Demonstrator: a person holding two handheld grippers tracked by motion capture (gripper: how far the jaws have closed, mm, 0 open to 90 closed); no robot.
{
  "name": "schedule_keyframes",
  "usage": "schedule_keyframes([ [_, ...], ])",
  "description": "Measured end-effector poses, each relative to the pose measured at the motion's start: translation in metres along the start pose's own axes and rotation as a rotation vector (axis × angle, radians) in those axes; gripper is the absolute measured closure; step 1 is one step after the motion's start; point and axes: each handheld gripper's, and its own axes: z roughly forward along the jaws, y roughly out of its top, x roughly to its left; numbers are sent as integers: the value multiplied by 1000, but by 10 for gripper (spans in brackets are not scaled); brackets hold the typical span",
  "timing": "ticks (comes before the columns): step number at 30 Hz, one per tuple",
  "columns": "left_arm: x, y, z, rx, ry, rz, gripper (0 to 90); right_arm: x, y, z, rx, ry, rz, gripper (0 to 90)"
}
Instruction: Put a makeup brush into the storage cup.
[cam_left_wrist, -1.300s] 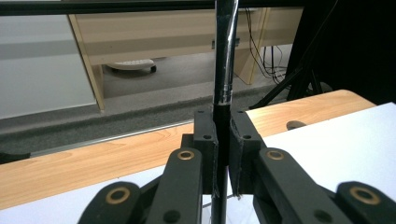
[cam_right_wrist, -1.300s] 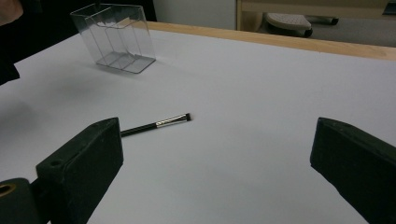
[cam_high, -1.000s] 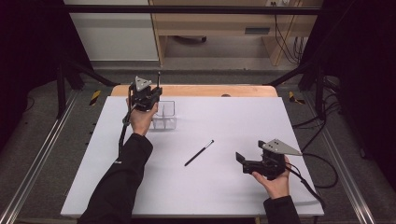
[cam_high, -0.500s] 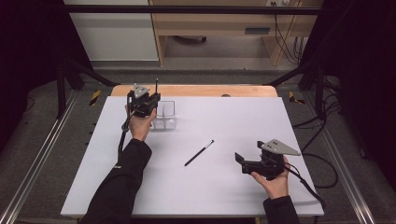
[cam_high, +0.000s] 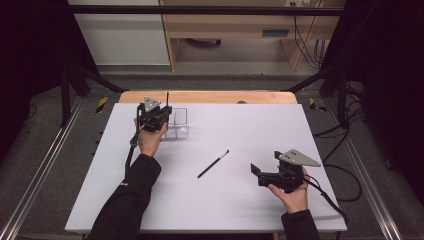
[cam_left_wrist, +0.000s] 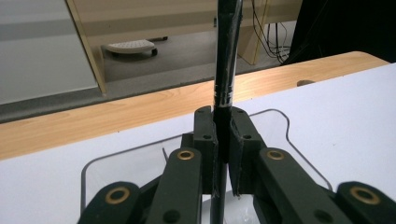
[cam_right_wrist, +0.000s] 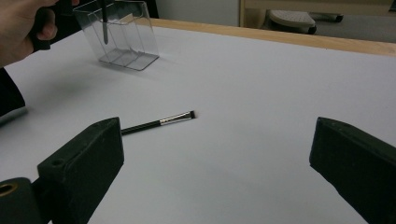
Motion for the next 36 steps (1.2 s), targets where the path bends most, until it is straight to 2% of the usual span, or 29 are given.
schedule_keyframes([
  [7, 1, 0, -2, 15, -1, -2, 815, 1, 0, 0, -2, 3, 0, 36],
  [11, 1, 1, -5, 24, -5, 0, 778, 1, 1, 0, -2, 3, 0, 36],
  [16, 4, 5, -15, 10, -13, -3, 708, 2, 2, 0, -7, 6, -3, 36],
  [25, 3, 16, -41, -27, -41, 18, 441, 3, 5, -3, -18, 11, -2, 36],
  [31, -4, 19, -58, -2, -87, 47, 286, 6, 8, -4, -23, 15, -12, 38],
  [36, -10, 16, -75, -3, -113, 61, 213, 6, 11, -6, -32, 17, -15, 39],
])
